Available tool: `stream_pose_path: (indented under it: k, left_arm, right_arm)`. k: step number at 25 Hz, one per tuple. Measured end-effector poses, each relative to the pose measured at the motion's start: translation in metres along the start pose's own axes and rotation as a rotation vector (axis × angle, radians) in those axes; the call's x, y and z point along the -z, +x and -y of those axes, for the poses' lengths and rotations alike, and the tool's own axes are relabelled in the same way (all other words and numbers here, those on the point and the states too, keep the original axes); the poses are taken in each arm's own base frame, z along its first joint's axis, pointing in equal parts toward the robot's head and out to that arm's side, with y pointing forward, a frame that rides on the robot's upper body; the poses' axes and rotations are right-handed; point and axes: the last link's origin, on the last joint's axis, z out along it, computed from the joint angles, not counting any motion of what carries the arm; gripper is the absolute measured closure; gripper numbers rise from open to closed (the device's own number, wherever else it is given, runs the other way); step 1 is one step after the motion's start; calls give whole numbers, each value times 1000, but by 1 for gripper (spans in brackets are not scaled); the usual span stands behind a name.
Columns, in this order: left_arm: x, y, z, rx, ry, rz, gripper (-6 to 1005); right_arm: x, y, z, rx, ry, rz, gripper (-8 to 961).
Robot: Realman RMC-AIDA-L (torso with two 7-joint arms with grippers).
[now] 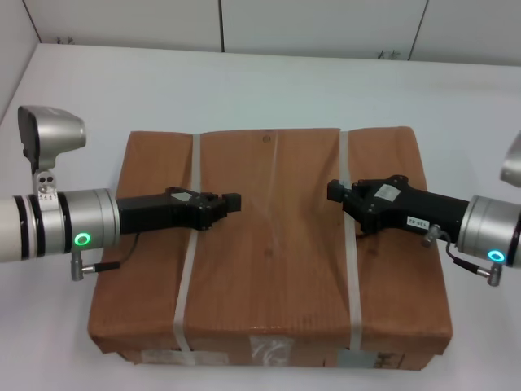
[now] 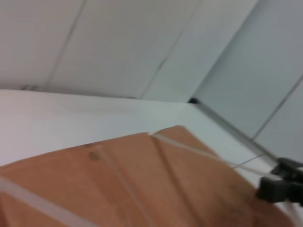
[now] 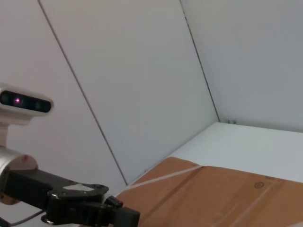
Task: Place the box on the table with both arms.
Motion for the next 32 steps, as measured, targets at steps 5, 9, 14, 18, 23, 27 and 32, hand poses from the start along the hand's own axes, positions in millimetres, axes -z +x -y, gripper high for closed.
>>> stream_pose_path:
  k: [5, 9, 14, 18, 23, 27, 32]
  left_arm:
    - [-3, 1, 11, -18, 74, 33, 906]
    - [-9, 0, 15, -36, 118, 65, 894]
    - [-16, -4, 17, -59, 147, 107, 879]
    - [-20, -7, 17, -70, 164, 130, 868]
    - [-21, -10, 21, -69, 194, 141, 853]
    - [-21, -11, 23, -61, 211, 142, 841]
    - [-21, -10, 23, -57, 211, 136, 827]
  right_arm:
    - [-15, -5, 4, 13, 33, -39, 902]
    - [-28, -4, 5, 21, 61, -97, 898]
    - [-41, 0, 4, 28, 87, -159, 894]
    - [-42, 2, 4, 24, 93, -169, 890]
    - [-42, 3, 5, -7, 106, -175, 885]
    - [-42, 3, 5, -10, 106, -177, 882]
    - [-41, 4, 5, -12, 108, -178, 877]
